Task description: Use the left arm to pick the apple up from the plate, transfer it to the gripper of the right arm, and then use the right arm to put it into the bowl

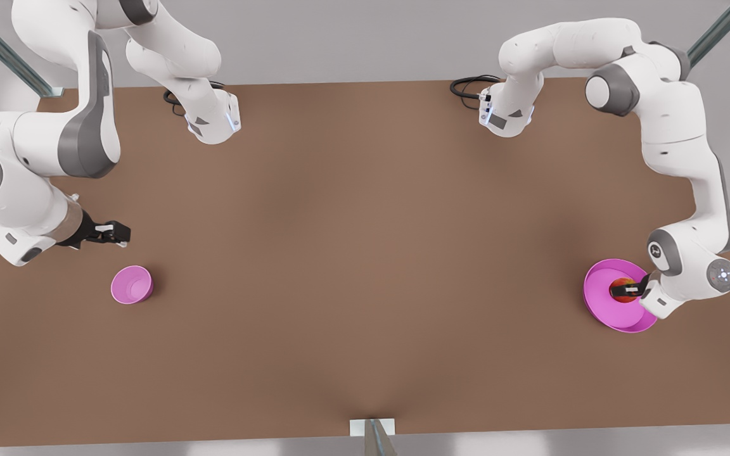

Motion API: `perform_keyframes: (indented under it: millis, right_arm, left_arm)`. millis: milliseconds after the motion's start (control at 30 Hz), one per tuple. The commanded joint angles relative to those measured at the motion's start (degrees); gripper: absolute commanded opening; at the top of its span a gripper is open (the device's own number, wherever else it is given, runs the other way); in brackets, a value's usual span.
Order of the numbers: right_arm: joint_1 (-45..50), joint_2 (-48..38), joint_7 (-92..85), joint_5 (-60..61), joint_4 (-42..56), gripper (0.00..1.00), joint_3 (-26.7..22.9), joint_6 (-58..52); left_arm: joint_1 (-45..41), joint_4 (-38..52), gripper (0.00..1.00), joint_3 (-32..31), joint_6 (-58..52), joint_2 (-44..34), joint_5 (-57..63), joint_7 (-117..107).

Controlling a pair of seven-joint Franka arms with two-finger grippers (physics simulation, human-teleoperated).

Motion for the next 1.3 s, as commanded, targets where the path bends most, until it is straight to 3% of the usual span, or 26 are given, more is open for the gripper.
perform_keyframes:
  millis: [0,633,933,1133,1200,1267]
  right_arm:
    - [0.0,-0.1,0.0,0.0,0.0,1.0,0.0,0.1]
    - [-0.1,0.5,0.0,-0.1,-0.2,1.0,0.0,-0.2]
    - [0.1,-0.3,-0.2,-0.2,-0.1,1.0,0.1,-2.0]
    - [0.1,4.1,-2.2,3.1,-0.3,1.0,0.6,-1.8]
    - [-1.7,9.6,-17.8,7.3,2.0,1.0,0.5,-1.8]
    - [-2.2,13.9,-22.3,11.3,5.2,1.0,1.0,-1.6]
  left_arm:
    - [0.1,0.0,1.0,0.0,1.7,0.3,0.0,5.5]
    - [0.7,-2.0,1.0,0.0,3.4,1.6,-0.1,5.5]
    - [0.8,-2.0,0.74,0.0,5.5,1.5,-3.6,5.6]
    - [0.6,-2.0,0.73,-0.1,3.8,0.7,-3.7,5.5]
    - [-3.5,-2.0,0.73,-1.8,-4.2,-4.8,-9.1,4.9]
    - [-6.5,-1.3,0.73,-2.0,-7.2,-6.2,-12.6,5.0]
